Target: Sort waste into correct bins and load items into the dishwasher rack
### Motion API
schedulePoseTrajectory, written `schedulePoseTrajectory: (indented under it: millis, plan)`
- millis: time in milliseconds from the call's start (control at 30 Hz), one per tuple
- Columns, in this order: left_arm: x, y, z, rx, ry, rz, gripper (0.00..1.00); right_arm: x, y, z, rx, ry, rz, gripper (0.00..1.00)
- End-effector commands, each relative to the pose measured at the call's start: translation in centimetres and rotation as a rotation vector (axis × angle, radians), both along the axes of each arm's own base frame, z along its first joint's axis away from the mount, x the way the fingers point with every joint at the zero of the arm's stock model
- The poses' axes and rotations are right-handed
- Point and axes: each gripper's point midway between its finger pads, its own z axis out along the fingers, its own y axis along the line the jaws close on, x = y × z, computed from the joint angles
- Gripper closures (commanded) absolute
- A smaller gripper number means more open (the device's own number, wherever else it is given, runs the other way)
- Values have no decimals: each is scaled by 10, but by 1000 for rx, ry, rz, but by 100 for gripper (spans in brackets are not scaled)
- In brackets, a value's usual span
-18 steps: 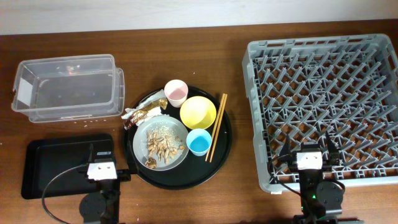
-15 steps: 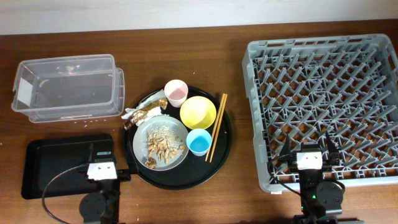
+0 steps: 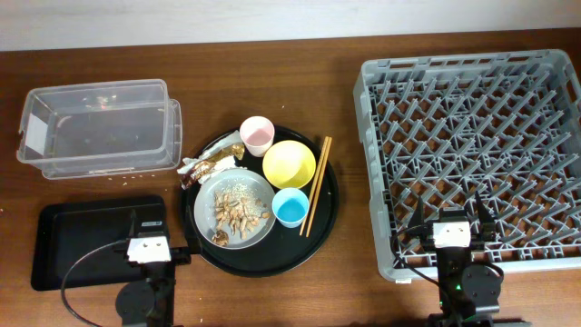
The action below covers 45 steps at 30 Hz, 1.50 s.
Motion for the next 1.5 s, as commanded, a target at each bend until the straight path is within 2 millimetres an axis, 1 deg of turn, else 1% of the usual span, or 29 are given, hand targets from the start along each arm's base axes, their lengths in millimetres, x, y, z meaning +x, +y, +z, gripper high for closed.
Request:
schedulePoseTrajectory:
  millis: [0,500,533,600,633,667,700,733,767,800,867,900,933,967,1000,1033,1067,1100,1133,1167,1233,1267,1333,1367,1400,1433,1467]
  plan:
    - [0,-1,-1,5,-1,-7,1,-1,-4,-2,2,1,-24,2]
    - [0,0,0,5,-1,2,1,-1,-4,-2,2,1,-24,1]
    - [0,-9,1,1,-5,-50,1,-1,-4,-2,2,1,-24,1]
    - [-1,-34,6,-7,-26,-196,1,-1,-4,-2,2,1,-24,1]
    - [-6,-59,9,-14,-38,-342,1,-1,-4,-2,2,1,-24,1]
    - [-10,-71,11,-17,-47,-417,1,-1,-4,-2,2,1,-24,1]
    - [-14,-82,15,-15,-65,-488,1,-1,-4,-2,3,1,-24,1]
    - [-18,-87,41,18,-172,-523,1,-1,-4,-2,2,1,-24,1]
    - [-20,-86,60,40,-237,-512,1,-1,-4,-2,3,1,-24,1]
    - [-18,-78,72,24,-232,-463,1,-1,-4,-2,3,1,-24,1]
    - [-9,-72,79,-5,-126,-425,1,-1,-4,-2,3,1,-24,1]
    - [1,-71,86,-24,-60,-425,1,-1,-4,-2,3,1,-24,1]
    - [16,-71,85,-55,55,-423,1,-1,-4,-2,2,1,-24,1]
    - [33,-70,78,-77,216,-423,1,-1,-4,-2,2,1,-24,1]
    - [49,-69,67,-74,410,-434,1,-1,-4,-2,3,1,-24,1]
    - [67,-68,60,-114,622,-441,1,-1,-4,-2,2,1,-24,1]
    - [86,-70,60,-177,765,-454,1,-1,-4,-2,2,1,-24,1]
    - [94,-82,62,-258,830,-511,1,-1,-4,-2,2,1,-24,1]
    - [103,-90,63,-298,853,-560,1,-1,-4,-2,3,1,-24,1]
    - [116,-84,51,-292,902,-496,1,-1,-4,-2,2,1,-24,1]
    - [113,-64,18,-122,1038,-292,1,-1,-4,-2,3,1,-24,1]
    - [116,-60,8,-29,1061,-228,1,-1,-4,-2,2,1,-24,1]
    - [130,-66,7,-15,1019,-238,1,-1,-4,-2,2,1,-24,1]
    - [133,-81,6,-66,1011,-317,1,-1,-4,-2,2,1,-24,1]
    - [134,-85,-1,-74,1025,-333,1,-1,-4,-2,3,1,-24,1]
    - [136,-82,-9,-44,1046,-312,1,-1,-4,-2,2,1,-24,1]
    - [138,-78,-26,22,1086,-273,10,-1,-4,-2,2,1,-24,1]
